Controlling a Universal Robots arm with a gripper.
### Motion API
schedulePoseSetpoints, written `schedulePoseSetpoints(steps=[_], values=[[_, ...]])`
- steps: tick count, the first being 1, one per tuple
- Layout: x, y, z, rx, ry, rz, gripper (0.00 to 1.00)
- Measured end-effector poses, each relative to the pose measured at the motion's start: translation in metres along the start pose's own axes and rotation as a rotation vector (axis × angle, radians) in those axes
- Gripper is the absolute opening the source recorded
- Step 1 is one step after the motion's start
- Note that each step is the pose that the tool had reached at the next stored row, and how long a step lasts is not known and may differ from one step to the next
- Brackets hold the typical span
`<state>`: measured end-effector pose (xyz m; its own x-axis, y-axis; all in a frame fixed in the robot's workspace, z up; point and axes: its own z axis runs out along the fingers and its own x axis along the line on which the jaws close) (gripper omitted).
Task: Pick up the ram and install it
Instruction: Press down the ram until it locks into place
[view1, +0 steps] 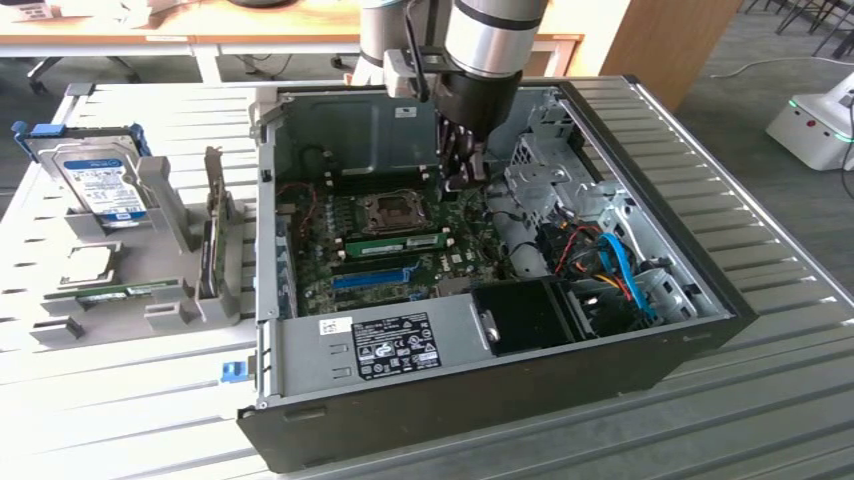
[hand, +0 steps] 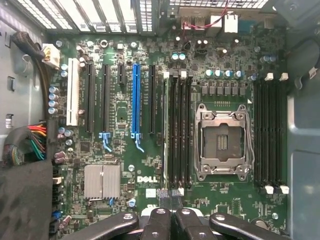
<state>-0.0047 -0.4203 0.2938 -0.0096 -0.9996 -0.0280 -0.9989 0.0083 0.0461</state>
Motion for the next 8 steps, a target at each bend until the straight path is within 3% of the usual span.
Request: schedulePoseSetpoints(steps=[8], values=[[0.0002,-0.0004,0.0085,0.0005,0.0,0.0,0.11]])
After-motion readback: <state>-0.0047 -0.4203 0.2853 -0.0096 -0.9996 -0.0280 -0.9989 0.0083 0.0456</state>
